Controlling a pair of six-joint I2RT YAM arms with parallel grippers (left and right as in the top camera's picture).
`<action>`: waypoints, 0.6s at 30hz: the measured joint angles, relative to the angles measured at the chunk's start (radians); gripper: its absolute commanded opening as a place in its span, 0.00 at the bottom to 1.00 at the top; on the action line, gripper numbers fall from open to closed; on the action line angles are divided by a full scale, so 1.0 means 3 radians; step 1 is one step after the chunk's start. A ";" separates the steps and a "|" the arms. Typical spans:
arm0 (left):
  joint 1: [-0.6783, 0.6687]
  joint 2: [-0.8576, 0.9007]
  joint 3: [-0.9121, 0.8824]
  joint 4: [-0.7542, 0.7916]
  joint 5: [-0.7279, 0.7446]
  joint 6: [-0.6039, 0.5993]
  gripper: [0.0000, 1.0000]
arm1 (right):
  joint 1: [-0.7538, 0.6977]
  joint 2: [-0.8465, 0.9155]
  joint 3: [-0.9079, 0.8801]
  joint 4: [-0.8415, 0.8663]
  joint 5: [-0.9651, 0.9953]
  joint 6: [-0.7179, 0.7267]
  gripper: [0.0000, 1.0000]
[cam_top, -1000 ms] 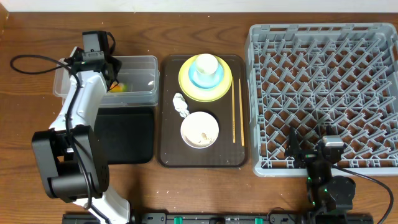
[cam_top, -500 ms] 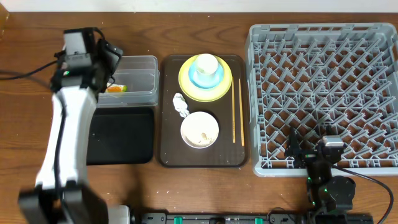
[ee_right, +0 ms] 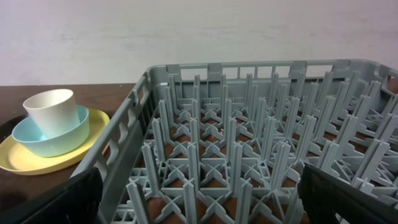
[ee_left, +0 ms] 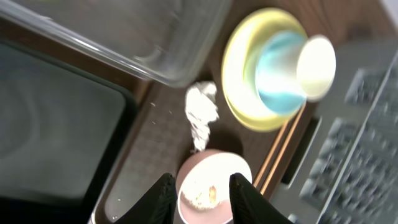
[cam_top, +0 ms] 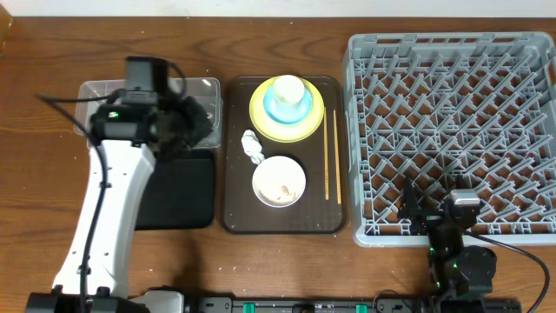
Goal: Sort waste into correct bins and load items into the dishwasher rack
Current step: 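Carry wrapper left and release it into the clear plastic bin, then move left gripper back to the crumpled white tissue and grasp it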
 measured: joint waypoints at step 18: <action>-0.0930 0.0261 0.0000 0.0158 -0.0927 0.0146 0.37 | 0.0000 0.0000 0.0000 0.0000 0.0000 0.0000 0.99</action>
